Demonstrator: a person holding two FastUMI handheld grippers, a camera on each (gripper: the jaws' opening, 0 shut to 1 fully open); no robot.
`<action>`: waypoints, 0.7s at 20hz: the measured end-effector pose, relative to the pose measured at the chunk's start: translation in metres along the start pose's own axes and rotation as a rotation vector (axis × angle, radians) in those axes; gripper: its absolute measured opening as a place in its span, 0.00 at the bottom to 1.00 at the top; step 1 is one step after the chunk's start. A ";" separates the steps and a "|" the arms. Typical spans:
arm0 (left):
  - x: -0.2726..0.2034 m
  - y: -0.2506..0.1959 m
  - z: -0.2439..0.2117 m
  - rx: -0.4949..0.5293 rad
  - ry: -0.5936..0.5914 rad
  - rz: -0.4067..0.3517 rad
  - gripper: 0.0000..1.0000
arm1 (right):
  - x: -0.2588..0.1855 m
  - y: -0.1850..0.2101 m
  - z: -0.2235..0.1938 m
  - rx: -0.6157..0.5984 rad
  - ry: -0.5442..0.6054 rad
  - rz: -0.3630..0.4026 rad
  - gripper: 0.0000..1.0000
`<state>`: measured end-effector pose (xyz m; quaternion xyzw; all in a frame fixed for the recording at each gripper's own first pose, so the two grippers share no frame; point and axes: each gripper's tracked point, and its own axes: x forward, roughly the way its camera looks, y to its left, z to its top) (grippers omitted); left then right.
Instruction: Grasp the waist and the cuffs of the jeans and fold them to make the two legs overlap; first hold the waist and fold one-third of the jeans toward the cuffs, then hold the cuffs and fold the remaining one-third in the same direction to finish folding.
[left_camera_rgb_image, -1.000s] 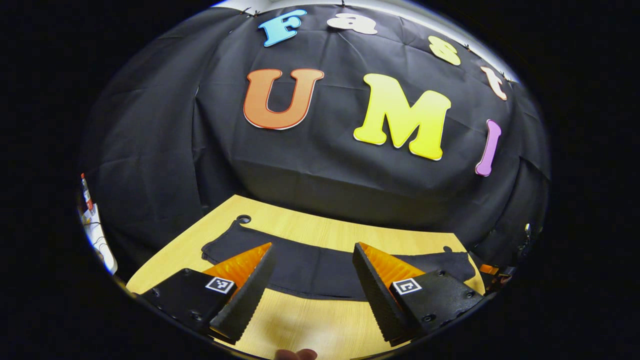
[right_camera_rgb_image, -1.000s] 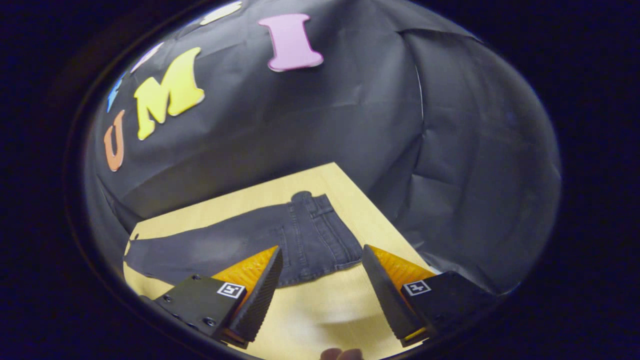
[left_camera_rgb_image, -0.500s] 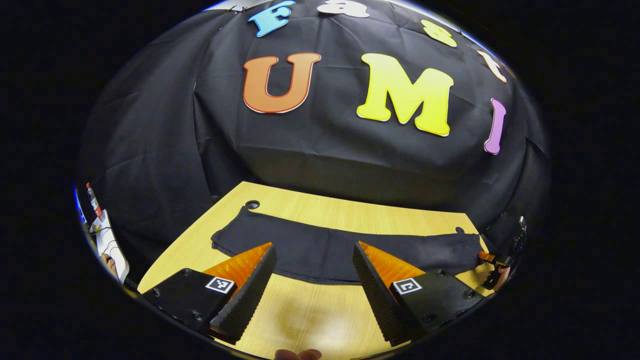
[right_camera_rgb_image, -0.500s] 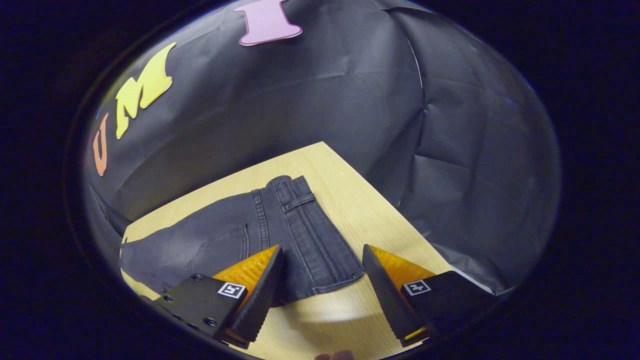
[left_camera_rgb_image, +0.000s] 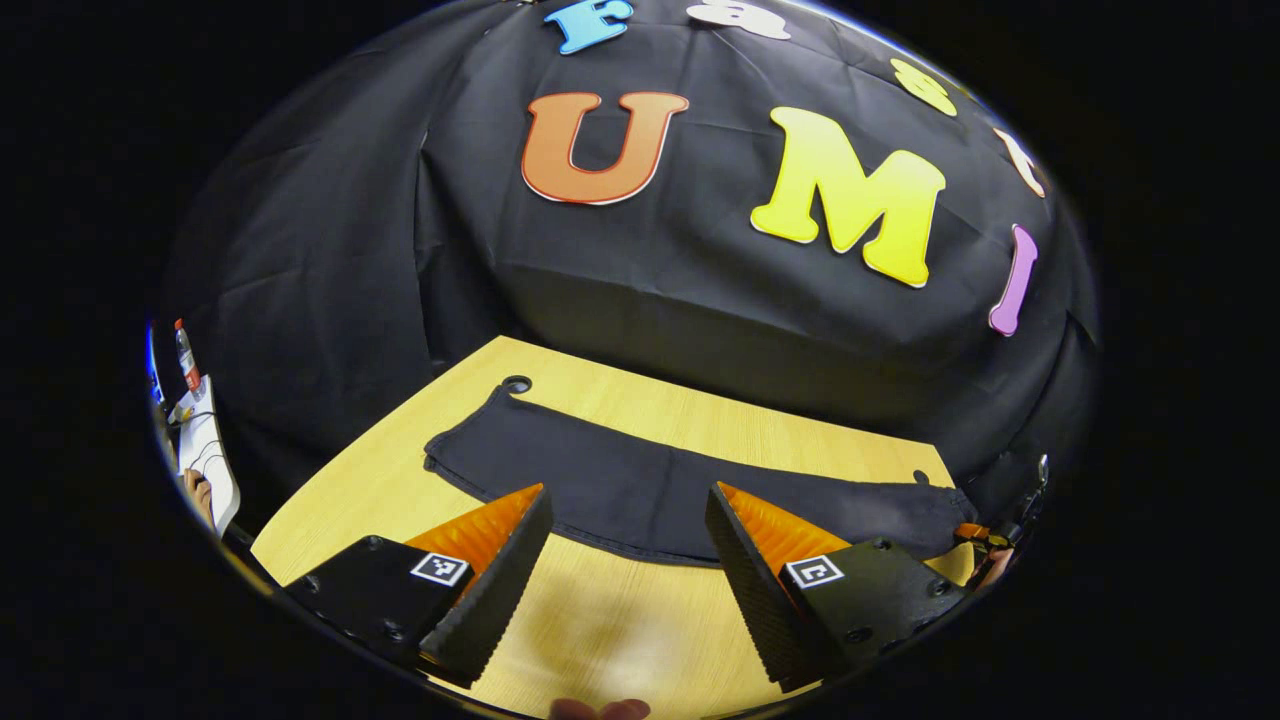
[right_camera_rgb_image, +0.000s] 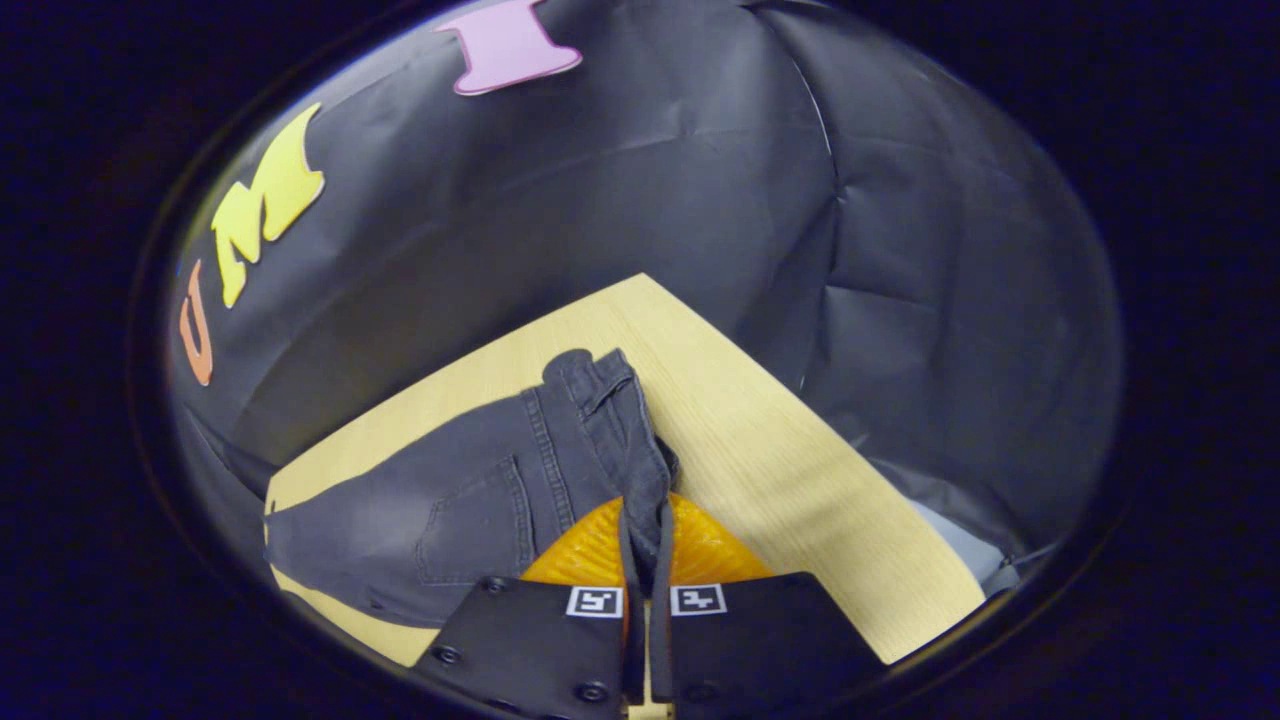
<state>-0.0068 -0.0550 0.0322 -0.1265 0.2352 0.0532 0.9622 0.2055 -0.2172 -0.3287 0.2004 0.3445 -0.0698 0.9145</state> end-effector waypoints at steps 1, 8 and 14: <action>0.000 0.005 0.003 -0.008 -0.012 0.002 0.99 | -0.015 0.008 0.011 -0.026 -0.022 0.006 0.03; -0.004 0.049 0.005 -0.108 -0.036 -0.004 0.99 | -0.112 0.129 0.059 -0.160 -0.159 0.108 0.02; -0.008 0.097 0.020 -0.150 -0.064 0.018 0.99 | -0.149 0.284 0.042 -0.258 -0.205 0.199 0.03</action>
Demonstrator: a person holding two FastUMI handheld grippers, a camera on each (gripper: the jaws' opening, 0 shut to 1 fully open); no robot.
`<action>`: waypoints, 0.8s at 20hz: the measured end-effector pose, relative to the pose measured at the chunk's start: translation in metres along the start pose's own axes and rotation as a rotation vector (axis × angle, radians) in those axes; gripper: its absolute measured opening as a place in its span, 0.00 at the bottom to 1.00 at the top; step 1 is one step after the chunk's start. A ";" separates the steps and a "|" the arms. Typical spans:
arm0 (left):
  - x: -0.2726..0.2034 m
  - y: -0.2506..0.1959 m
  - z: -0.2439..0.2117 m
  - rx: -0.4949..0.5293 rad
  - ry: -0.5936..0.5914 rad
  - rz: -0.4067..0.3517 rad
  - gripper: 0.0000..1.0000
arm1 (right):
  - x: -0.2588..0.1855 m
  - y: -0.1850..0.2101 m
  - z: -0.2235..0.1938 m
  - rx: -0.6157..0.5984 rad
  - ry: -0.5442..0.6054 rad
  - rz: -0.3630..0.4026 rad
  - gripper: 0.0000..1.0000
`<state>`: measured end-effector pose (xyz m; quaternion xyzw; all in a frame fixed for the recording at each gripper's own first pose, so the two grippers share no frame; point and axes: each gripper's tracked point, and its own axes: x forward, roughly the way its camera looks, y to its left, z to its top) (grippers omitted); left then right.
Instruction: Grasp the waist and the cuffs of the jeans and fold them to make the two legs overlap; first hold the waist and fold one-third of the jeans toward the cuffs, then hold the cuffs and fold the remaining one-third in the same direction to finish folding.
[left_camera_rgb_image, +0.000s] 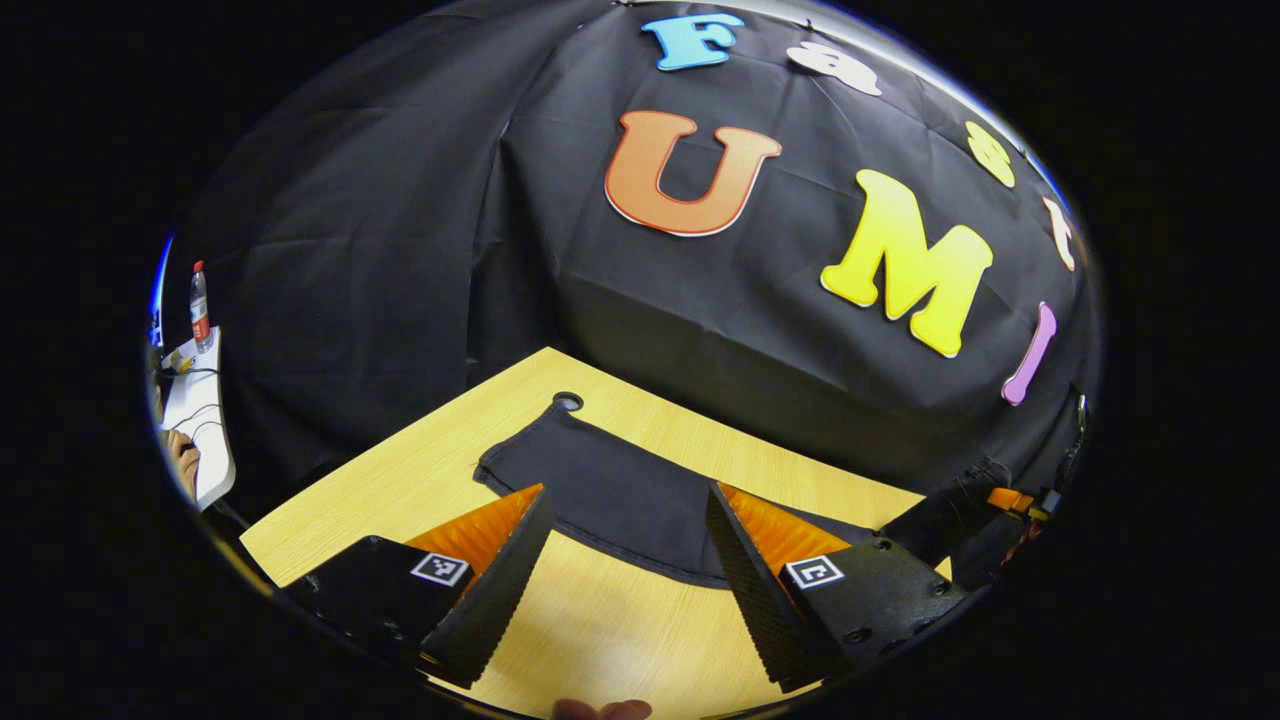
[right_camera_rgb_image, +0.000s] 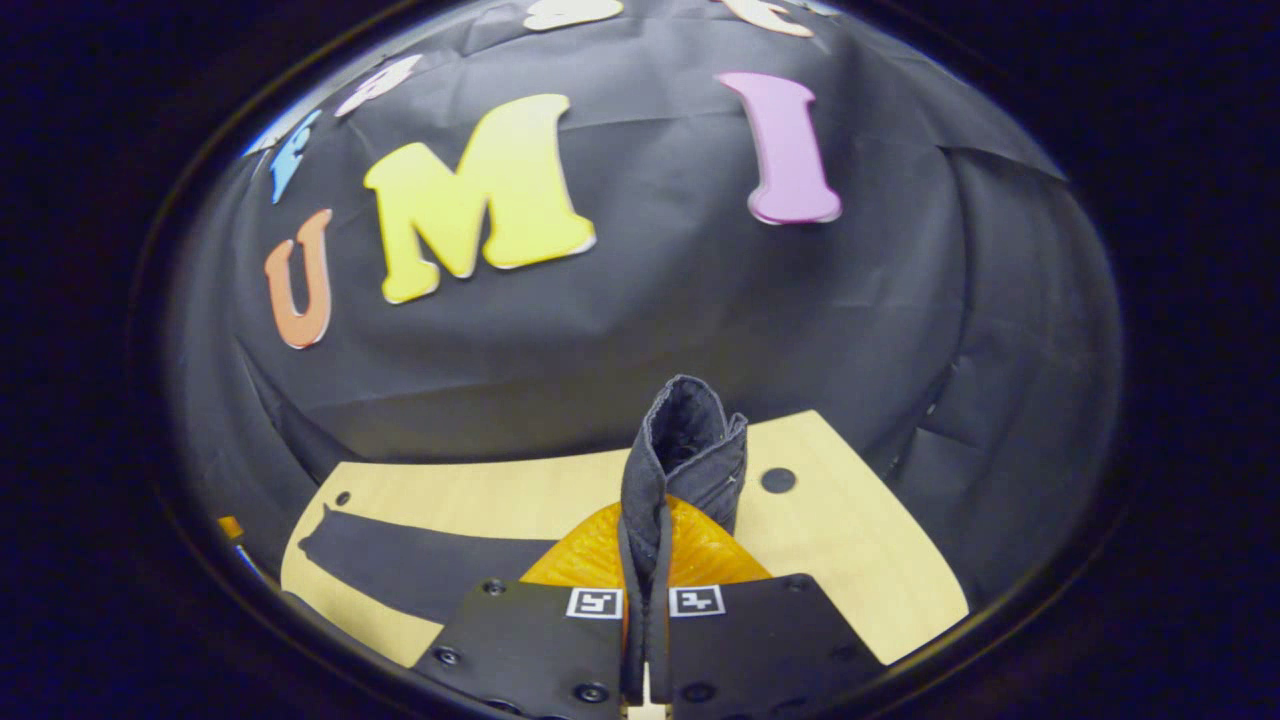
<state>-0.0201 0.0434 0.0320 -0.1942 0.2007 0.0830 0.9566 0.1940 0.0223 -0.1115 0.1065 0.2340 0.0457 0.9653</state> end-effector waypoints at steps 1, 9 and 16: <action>-0.001 0.007 0.002 0.008 -0.007 0.001 0.99 | 0.001 0.027 -0.002 -0.022 -0.006 0.019 0.02; -0.014 0.066 0.010 0.002 -0.030 0.025 0.99 | 0.027 0.230 -0.079 -0.179 0.059 0.202 0.02; -0.023 0.111 0.002 -0.027 -0.021 0.056 0.99 | 0.083 0.289 -0.222 -0.375 0.223 0.181 0.00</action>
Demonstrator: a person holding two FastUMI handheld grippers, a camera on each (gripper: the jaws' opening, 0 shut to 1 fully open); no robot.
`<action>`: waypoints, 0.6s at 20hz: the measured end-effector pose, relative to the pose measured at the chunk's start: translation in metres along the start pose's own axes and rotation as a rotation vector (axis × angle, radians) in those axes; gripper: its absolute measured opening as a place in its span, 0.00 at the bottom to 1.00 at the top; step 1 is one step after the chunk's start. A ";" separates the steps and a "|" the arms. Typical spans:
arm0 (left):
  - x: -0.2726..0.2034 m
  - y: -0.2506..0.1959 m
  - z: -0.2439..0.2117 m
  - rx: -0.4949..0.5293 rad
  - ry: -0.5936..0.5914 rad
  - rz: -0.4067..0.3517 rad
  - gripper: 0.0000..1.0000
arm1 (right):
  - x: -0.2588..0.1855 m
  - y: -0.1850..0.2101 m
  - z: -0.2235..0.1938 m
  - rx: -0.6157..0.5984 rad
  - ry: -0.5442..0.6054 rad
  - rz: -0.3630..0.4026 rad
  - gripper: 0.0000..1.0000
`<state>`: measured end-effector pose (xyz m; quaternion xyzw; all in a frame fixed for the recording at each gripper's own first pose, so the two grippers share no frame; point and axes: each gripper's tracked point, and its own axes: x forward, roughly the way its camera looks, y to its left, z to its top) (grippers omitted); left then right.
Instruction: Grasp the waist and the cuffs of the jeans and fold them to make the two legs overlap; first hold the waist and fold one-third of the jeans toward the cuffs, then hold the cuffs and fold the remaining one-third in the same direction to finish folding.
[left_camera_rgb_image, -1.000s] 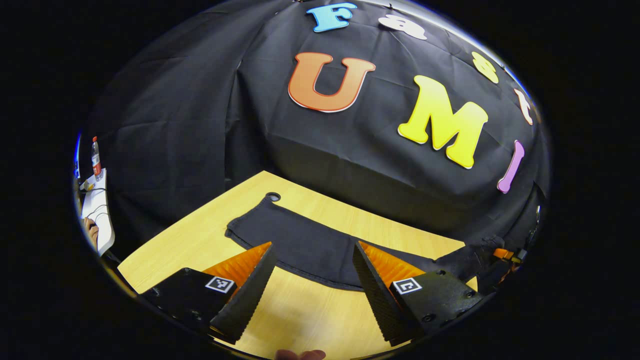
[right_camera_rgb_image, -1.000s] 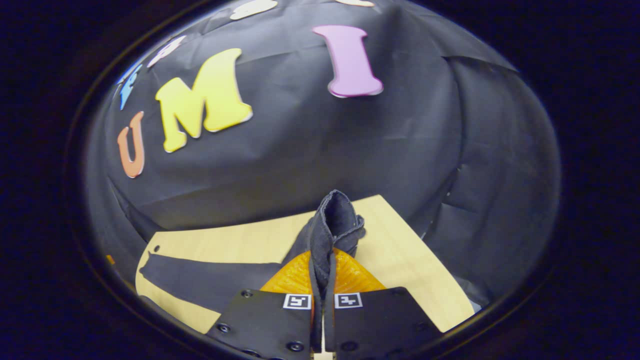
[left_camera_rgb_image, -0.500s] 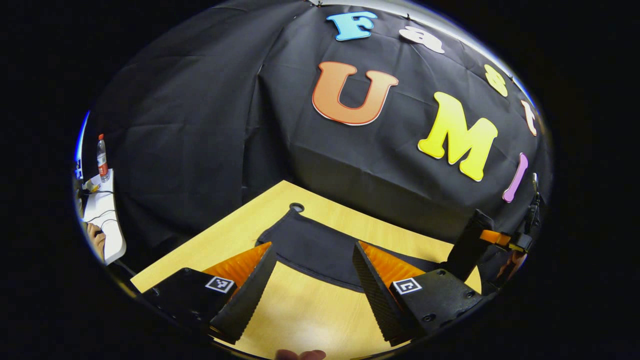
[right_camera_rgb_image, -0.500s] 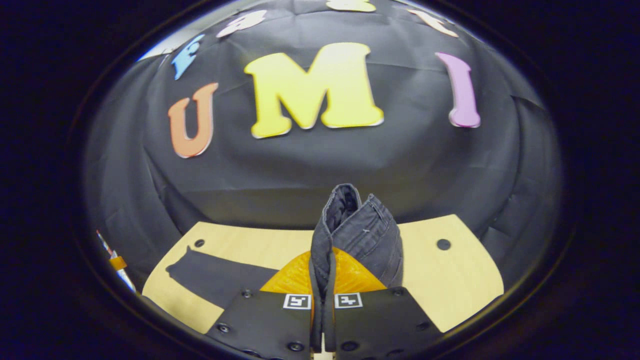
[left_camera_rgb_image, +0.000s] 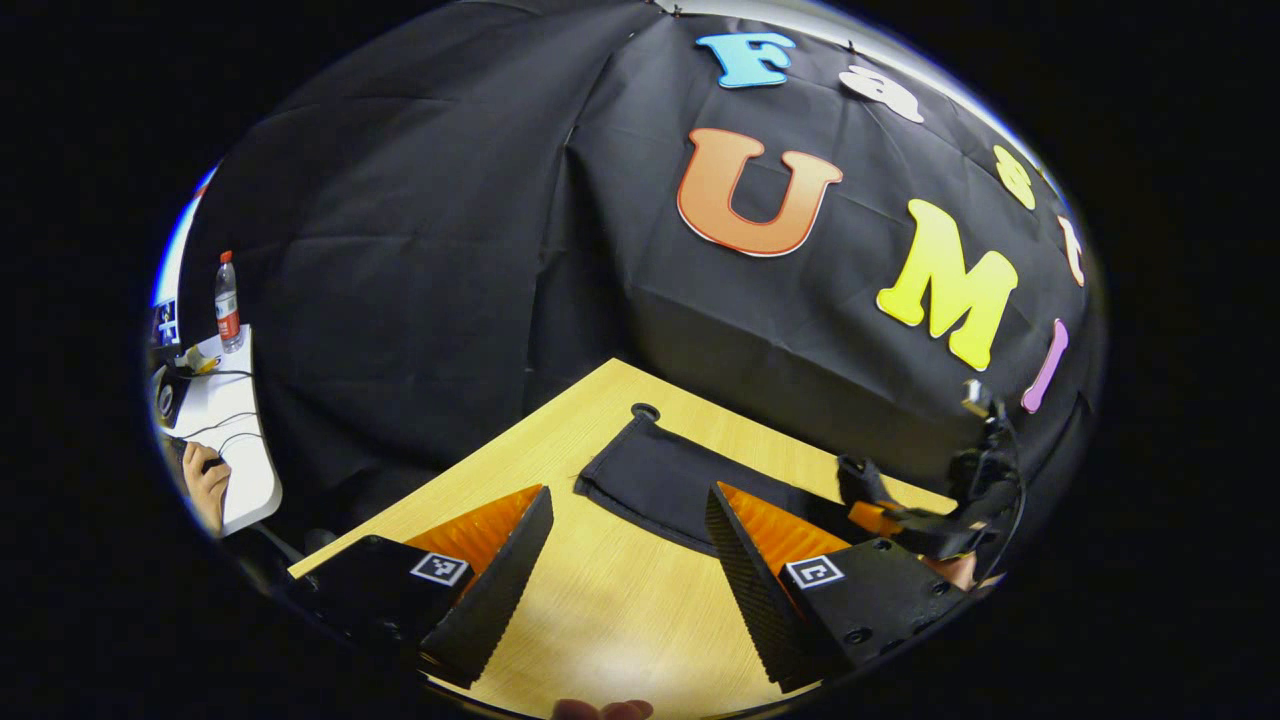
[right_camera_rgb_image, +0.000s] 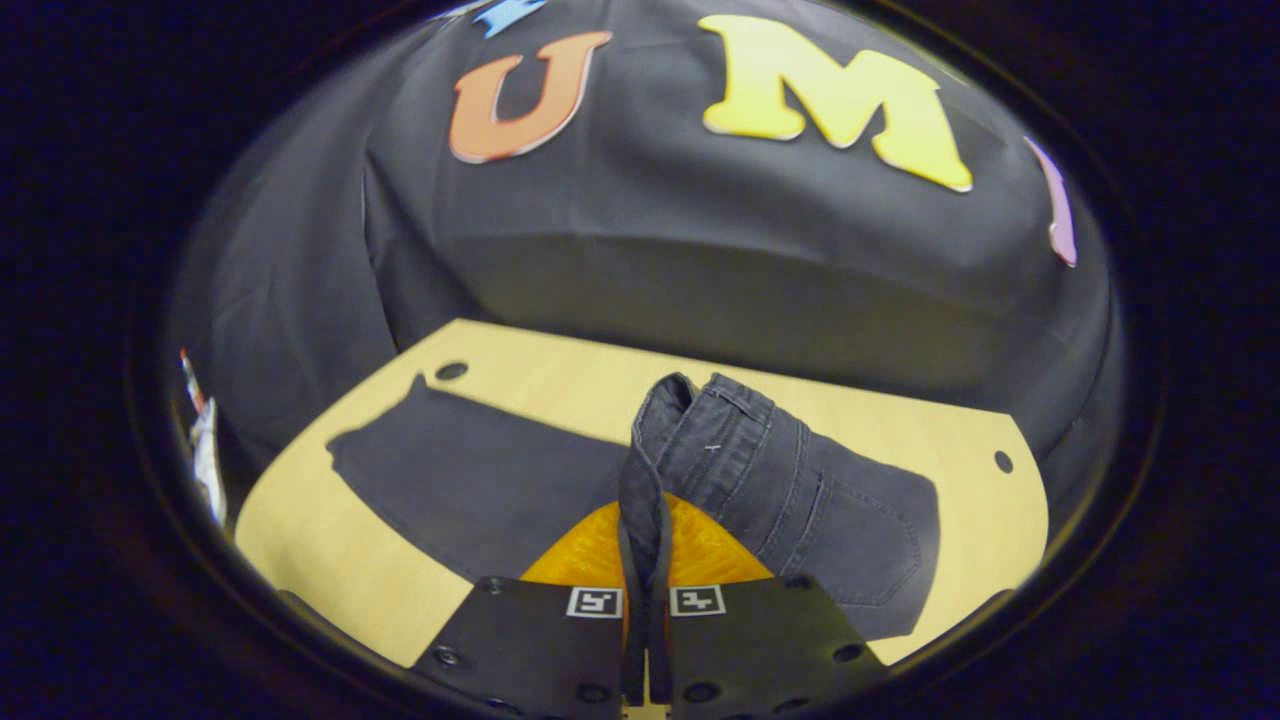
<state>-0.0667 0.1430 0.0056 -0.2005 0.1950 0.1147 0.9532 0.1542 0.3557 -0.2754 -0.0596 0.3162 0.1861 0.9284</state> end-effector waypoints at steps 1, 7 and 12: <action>-0.001 0.003 0.000 0.006 0.001 0.003 0.99 | 0.008 0.005 -0.012 -0.030 0.022 -0.009 0.02; 0.002 0.021 -0.011 0.008 0.018 0.007 1.00 | 0.027 0.019 -0.041 -0.129 0.081 -0.009 0.08; 0.003 0.015 -0.011 -0.042 0.010 -0.040 0.99 | 0.006 0.033 -0.025 -0.091 0.051 0.083 0.50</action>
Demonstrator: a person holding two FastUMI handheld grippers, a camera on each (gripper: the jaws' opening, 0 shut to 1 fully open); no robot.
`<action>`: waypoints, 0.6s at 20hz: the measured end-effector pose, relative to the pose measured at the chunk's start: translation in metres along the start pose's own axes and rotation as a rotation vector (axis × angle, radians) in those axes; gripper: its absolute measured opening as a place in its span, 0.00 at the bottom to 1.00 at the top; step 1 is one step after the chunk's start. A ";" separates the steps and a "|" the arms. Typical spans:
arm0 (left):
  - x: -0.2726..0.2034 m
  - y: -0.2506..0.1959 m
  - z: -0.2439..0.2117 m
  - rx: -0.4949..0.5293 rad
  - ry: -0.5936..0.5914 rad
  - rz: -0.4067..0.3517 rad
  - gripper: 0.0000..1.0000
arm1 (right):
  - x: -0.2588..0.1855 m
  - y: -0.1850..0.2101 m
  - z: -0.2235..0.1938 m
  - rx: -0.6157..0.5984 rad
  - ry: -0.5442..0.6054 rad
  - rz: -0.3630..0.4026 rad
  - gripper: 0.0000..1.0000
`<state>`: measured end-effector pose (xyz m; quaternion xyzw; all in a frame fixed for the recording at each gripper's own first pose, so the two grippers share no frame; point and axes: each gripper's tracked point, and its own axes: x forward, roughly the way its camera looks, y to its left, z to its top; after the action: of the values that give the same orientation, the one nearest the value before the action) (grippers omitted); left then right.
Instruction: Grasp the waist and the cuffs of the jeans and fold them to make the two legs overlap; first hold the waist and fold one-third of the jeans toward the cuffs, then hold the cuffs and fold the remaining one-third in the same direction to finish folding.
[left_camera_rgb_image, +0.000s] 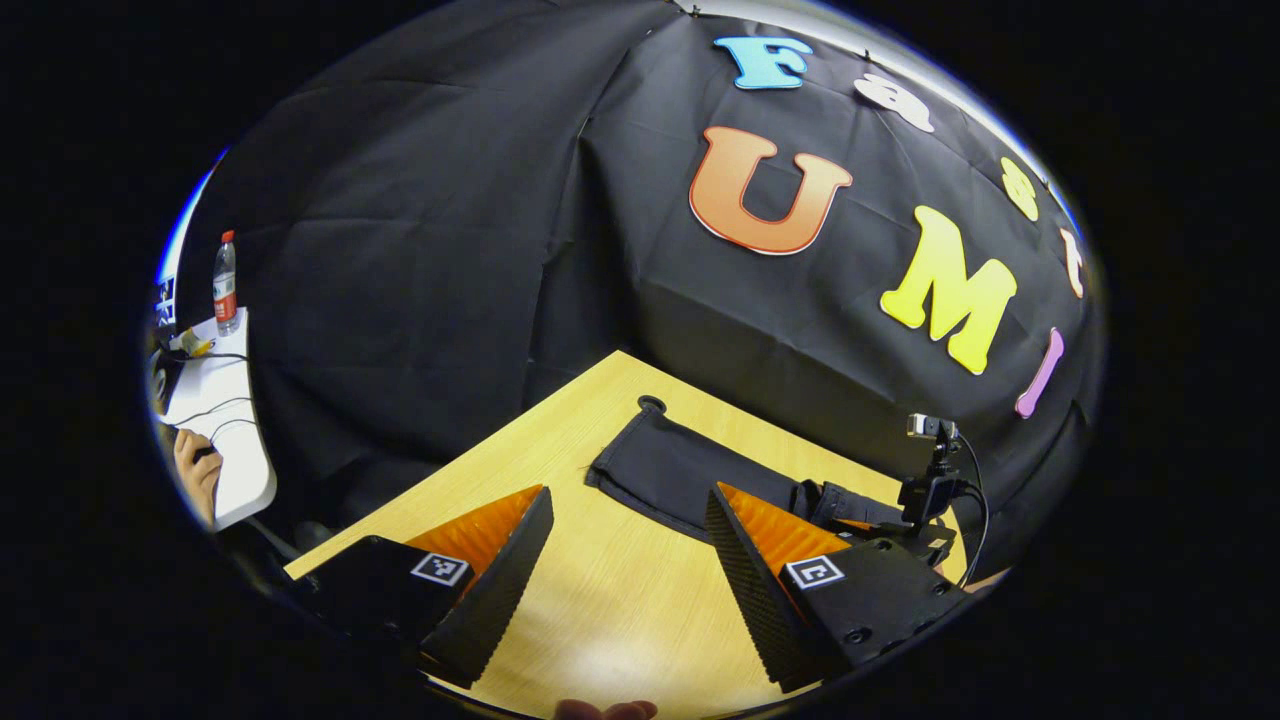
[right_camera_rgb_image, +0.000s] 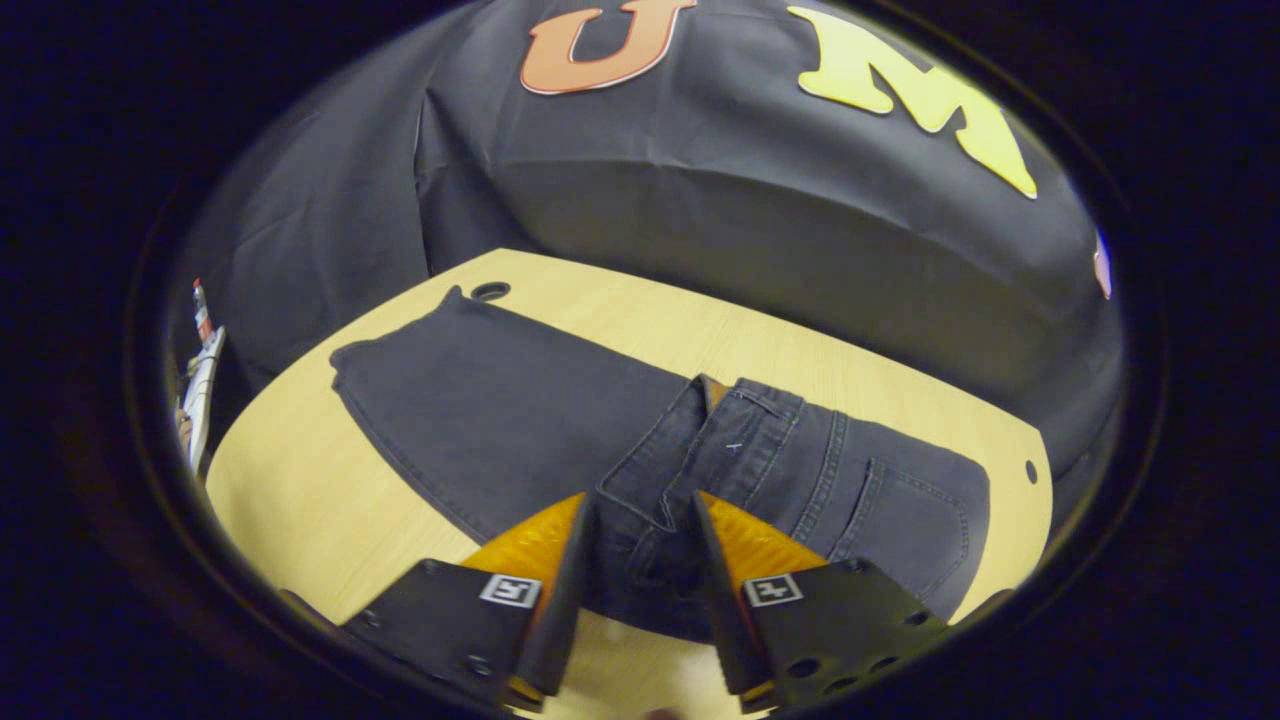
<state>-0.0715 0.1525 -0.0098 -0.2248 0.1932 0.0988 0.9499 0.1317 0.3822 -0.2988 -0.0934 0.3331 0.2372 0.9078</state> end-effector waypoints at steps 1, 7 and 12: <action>0.001 -0.001 -0.003 -0.018 0.006 -0.011 0.99 | -0.013 -0.001 0.006 0.013 -0.020 0.014 0.62; 0.025 -0.018 -0.030 -0.206 0.080 -0.161 0.99 | -0.125 -0.023 0.052 0.010 -0.132 0.097 0.93; 0.094 -0.004 -0.057 -0.500 0.199 -0.153 0.99 | -0.219 -0.066 0.037 0.023 -0.080 0.108 0.95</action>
<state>-0.0032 0.1316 -0.0939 -0.4747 0.2375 0.0487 0.8461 0.0395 0.2562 -0.1278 -0.0555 0.3040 0.2857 0.9071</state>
